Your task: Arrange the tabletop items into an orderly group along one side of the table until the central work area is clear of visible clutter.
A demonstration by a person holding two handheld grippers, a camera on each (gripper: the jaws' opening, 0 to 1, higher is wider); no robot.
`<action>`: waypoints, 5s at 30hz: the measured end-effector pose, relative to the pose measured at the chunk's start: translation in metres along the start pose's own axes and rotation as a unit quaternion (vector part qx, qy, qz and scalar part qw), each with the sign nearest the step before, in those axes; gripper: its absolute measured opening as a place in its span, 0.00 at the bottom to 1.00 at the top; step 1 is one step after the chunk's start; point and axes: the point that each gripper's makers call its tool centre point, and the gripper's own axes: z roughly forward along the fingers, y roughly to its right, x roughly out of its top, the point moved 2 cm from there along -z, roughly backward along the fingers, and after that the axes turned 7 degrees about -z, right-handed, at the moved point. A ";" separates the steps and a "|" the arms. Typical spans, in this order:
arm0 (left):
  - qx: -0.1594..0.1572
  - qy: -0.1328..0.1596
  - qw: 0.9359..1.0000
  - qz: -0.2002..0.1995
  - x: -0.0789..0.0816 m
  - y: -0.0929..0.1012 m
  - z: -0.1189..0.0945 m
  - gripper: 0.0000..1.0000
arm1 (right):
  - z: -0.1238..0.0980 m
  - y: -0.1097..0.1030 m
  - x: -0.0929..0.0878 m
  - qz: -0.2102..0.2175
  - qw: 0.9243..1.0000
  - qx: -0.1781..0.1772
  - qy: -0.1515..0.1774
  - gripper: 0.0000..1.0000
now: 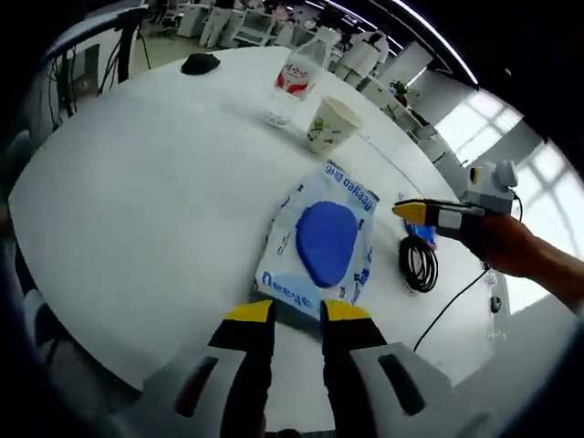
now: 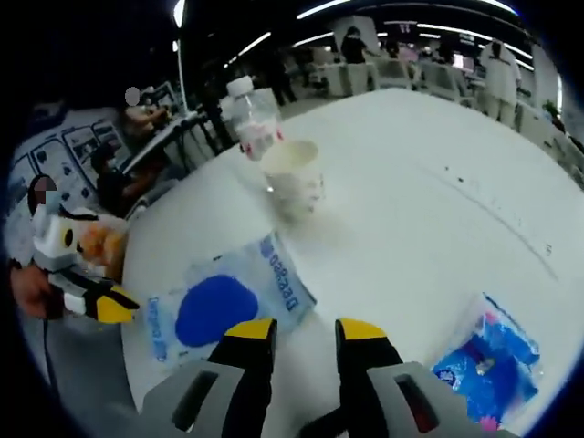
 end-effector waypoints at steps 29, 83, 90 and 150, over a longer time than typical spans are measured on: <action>0.011 -0.022 0.994 -0.108 -0.021 0.009 0.024 0.12 | 0.050 0.000 0.005 -0.077 0.993 0.006 -0.089 0.14; 0.003 -0.023 0.997 0.076 0.030 -0.014 0.005 0.00 | -0.035 -0.057 -0.045 0.100 0.994 -0.039 0.029 0.00; 0.002 -0.027 0.993 0.118 0.037 -0.015 0.000 0.00 | -0.039 -0.074 -0.056 0.145 0.987 -0.046 0.044 0.00; -0.057 -0.085 0.981 0.162 0.029 -0.049 0.006 0.00 | -0.026 -0.119 -0.083 0.252 0.964 -0.043 0.079 0.00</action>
